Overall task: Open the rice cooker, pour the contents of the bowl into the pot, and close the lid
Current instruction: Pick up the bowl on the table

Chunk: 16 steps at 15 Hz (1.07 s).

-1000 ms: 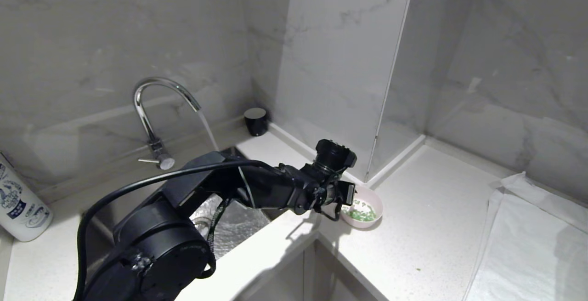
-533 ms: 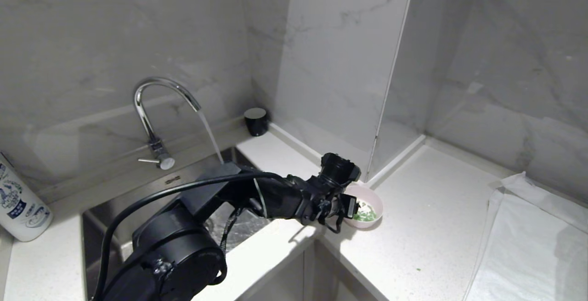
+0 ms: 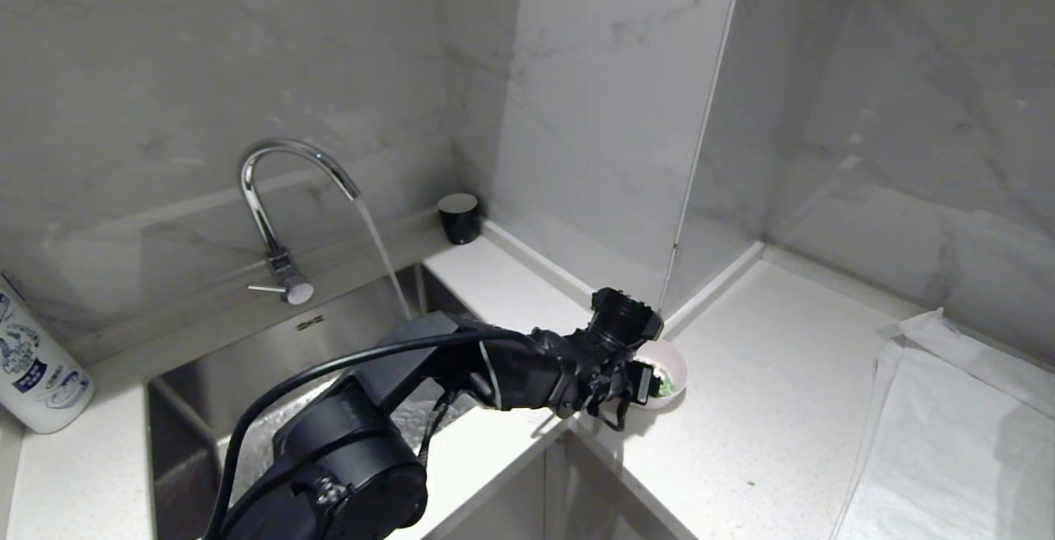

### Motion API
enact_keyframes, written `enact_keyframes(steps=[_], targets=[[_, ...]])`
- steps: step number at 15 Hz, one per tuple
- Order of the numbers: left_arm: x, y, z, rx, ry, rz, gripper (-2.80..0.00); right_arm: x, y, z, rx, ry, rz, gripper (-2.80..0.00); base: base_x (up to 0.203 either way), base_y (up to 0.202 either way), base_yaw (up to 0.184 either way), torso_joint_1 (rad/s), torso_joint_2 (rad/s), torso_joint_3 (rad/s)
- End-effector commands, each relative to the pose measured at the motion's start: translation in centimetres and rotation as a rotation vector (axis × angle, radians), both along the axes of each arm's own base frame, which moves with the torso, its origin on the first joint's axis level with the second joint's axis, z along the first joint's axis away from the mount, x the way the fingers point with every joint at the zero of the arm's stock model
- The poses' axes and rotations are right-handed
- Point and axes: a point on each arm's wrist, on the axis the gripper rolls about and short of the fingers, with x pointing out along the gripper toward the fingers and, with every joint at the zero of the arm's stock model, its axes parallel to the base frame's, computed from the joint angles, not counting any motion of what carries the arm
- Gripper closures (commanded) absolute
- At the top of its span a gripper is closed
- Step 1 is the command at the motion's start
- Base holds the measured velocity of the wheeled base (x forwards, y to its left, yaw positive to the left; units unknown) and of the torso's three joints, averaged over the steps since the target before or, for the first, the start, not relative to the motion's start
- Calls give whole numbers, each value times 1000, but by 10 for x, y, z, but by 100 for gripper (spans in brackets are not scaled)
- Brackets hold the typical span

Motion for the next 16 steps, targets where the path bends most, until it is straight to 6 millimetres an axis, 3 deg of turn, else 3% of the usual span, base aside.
enact_keyframes(steps=[1,2,9,16], targets=[[3,3,-3,3,5,11,-280,0,0,-1,-1,2,1,0,0,0,0,0,0,0],[3,3,-5,7,6,10,0,0,0,-1,-1,2,1,0,0,0,0,0,0,0],[1,1,-21,43,13,27,0,0,0,-1,2,2,0,0,0,0,0,0,0,0],[-1,4,-12,49,18,28,0,0,0,-1,9,2,-1,0,0,0,0,0,0,0]])
